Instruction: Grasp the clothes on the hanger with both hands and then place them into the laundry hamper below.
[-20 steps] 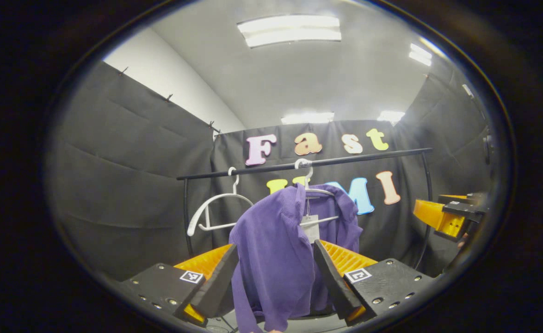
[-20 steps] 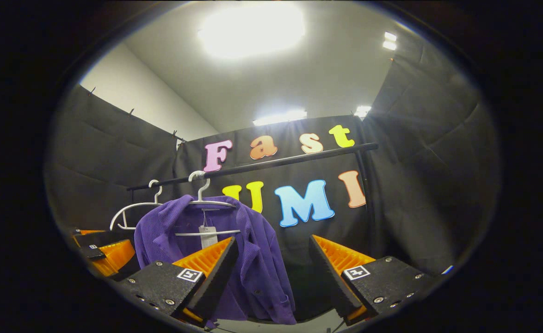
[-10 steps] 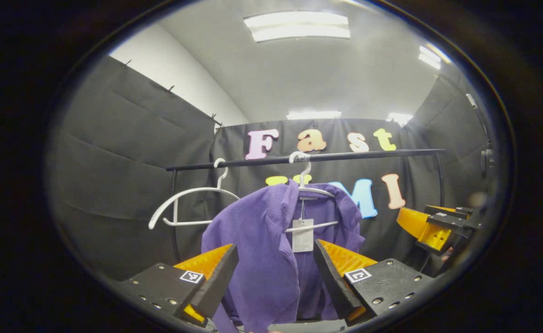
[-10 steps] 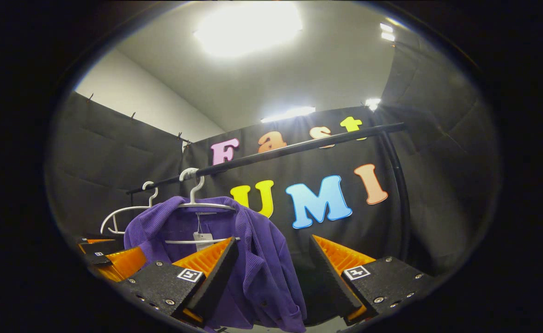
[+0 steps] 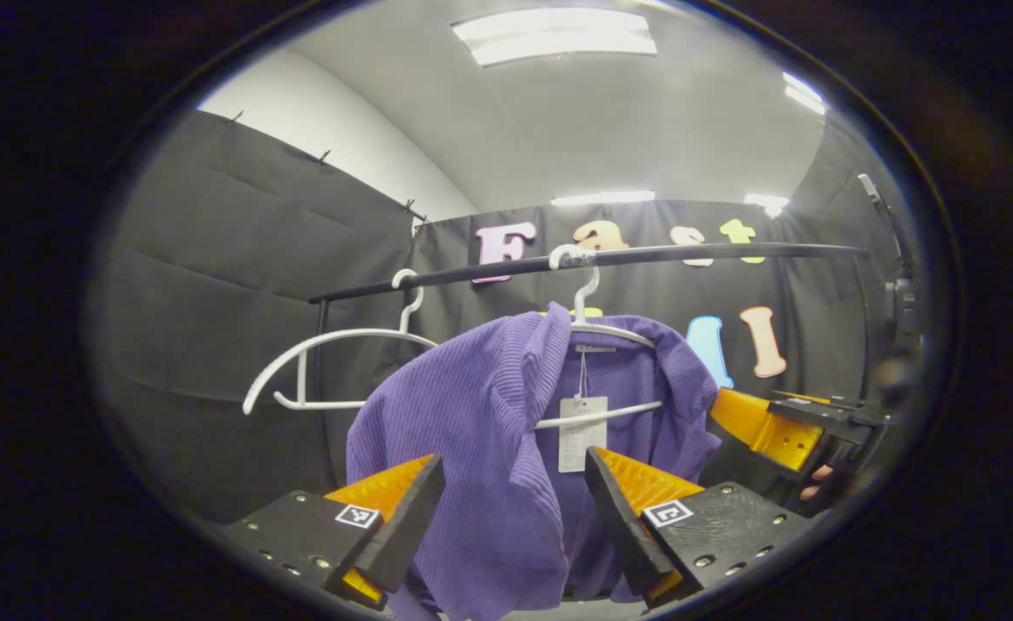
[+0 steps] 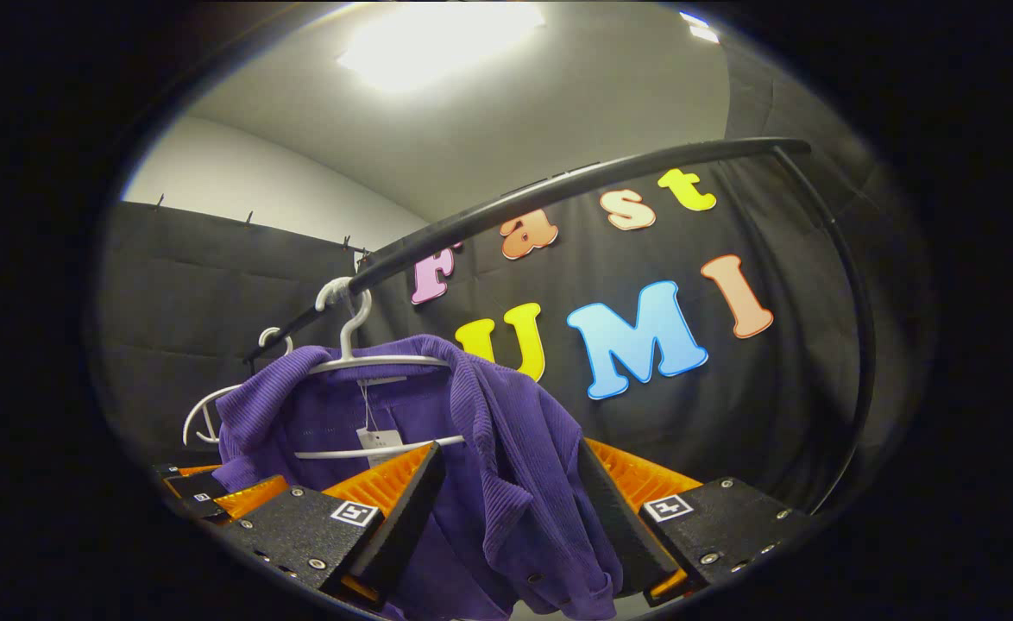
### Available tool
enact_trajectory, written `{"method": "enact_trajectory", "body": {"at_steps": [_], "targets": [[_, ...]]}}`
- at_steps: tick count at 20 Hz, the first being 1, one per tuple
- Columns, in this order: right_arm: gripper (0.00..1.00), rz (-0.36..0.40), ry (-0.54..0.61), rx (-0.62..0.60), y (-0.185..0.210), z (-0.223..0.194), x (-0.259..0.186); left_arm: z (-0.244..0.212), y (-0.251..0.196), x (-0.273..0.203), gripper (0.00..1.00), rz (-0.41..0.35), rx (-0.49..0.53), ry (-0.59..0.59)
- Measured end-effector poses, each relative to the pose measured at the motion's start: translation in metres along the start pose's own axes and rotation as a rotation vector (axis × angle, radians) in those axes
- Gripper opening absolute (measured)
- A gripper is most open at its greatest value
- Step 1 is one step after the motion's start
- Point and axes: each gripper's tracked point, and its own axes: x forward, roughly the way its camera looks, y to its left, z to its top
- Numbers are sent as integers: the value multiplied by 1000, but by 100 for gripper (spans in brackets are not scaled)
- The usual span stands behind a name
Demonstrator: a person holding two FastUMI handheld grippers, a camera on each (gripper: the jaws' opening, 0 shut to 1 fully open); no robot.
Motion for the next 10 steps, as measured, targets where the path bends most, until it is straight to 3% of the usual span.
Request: {"method": "enact_trajectory", "body": {"at_steps": [3,4,5,10], "targets": [[95,16,38,11,-1,-16,21,-8,-1,8,99,17,19,9],[95,23,49,8,1,-21,27,-11,0,11,94,27,24,16],[95,24,61,3,-1,-26,33,-15,1,14,99,36,29,25],[94,5,93,-50,-8,-45,56,-29,15,30,99,97,54,54]]}}
